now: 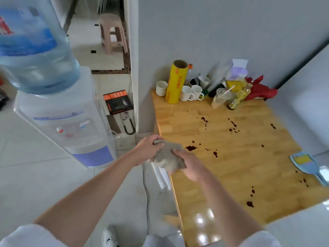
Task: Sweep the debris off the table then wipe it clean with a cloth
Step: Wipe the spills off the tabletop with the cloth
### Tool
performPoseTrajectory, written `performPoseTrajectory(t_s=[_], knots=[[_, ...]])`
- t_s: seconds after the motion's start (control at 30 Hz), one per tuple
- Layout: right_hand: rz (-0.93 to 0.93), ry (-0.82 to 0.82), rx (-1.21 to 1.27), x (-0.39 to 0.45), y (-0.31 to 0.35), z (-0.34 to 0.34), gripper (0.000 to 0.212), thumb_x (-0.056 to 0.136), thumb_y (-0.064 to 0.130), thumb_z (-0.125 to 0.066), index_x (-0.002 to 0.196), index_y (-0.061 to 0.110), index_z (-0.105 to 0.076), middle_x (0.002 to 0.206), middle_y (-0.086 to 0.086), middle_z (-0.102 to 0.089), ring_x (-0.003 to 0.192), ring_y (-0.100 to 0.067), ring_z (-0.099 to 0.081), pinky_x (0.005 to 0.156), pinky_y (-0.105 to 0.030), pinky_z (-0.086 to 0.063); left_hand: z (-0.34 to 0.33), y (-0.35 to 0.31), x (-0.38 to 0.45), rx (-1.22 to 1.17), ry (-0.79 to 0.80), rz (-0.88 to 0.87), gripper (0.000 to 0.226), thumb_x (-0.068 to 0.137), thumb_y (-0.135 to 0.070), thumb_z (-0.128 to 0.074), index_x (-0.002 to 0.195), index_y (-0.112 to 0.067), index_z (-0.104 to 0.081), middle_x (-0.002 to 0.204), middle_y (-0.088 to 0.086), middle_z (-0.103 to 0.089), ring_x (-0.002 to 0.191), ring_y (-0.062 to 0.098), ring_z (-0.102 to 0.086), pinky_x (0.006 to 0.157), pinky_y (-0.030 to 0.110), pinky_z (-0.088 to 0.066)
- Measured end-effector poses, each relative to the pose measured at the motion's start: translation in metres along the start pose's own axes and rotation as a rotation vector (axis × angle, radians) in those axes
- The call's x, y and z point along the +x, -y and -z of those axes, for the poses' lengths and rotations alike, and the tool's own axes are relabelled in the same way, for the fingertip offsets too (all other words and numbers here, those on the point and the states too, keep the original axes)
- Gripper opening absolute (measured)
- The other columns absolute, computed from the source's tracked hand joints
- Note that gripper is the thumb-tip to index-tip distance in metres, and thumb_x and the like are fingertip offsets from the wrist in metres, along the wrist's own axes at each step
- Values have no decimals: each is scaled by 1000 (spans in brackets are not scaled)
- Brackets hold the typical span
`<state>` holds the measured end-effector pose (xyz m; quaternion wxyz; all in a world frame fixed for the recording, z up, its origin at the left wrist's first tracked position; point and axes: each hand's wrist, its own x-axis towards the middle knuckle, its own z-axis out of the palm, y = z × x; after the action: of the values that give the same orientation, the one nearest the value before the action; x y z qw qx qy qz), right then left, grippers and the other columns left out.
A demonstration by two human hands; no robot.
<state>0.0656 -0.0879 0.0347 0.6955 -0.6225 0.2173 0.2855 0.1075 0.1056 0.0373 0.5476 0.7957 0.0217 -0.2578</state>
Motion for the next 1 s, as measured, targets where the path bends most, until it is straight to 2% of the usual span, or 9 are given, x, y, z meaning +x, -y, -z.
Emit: performPoseTrajectory(t_s=[0.1,0.23,0.43,0.5,0.6,0.7,0.77,0.87,1.0], knots=[[45,-162,309,12,8,-4,49,84,31,-76,116,-2,-59,104,-18,-65,80,-25,-64,64,-38,-49,4,-6,42,56,100,13,16,95,-31,-62,108,-21,-63,82,4,-71,62,19,-66,57,28,-50],[90,-203,444,26,26,7,40,93,8,-66,130,2,-51,119,-26,-68,101,-39,-69,97,-53,-53,-7,-31,97,230,141,-34,17,94,-38,-61,105,-26,-61,98,-5,-62,83,12,-59,62,23,-44],[70,-471,551,80,50,70,25,100,17,-60,121,5,-62,118,-18,-71,105,-33,-69,67,-40,-61,-19,-55,198,227,275,38,35,85,-43,-70,112,-27,-53,107,-3,-64,81,13,-60,57,25,-45],[42,-642,518,102,56,108,17,101,18,-59,113,6,-61,110,-15,-69,99,-33,-68,63,-40,-63,-10,-46,238,362,230,37,31,89,-42,-64,114,-28,-55,107,-2,-62,78,15,-61,59,28,-47],[38,-913,332,124,61,170,22,101,20,-59,119,8,-59,116,-15,-67,102,-37,-68,82,-53,-60,7,-30,286,582,194,5,36,90,-38,-59,126,-31,-58,124,3,-58,101,24,-63,81,33,-54],[-22,-1157,-69,145,67,210,12,98,19,-57,107,13,-63,99,-12,-68,89,-33,-66,71,-42,-59,15,-15,324,806,236,-13,53,86,-42,-55,138,-39,-49,139,11,-47,125,32,-47,99,40,-48],[-39,-1185,-229,164,71,217,12,97,16,-53,87,13,-57,75,-9,-61,71,-30,-60,54,-31,-48,13,-15,337,884,280,-20,54,87,-42,-56,140,-42,-45,139,11,-41,128,35,-41,100,43,-47],[-81,-1132,-238,223,75,210,26,103,22,-50,82,7,-57,61,-10,-60,48,-23,-58,39,-24,-42,4,-13,362,1002,304,-99,56,87,-42,-59,140,-45,-42,149,8,-31,137,35,-30,107,46,-40],[125,-771,-180,299,81,148,20,103,17,-54,85,10,-57,59,-15,-62,46,-25,-60,42,-30,-50,-2,-16,390,1103,258,-187,56,86,-43,-65,137,-36,-41,145,8,-27,136,33,-27,104,46,-40]])
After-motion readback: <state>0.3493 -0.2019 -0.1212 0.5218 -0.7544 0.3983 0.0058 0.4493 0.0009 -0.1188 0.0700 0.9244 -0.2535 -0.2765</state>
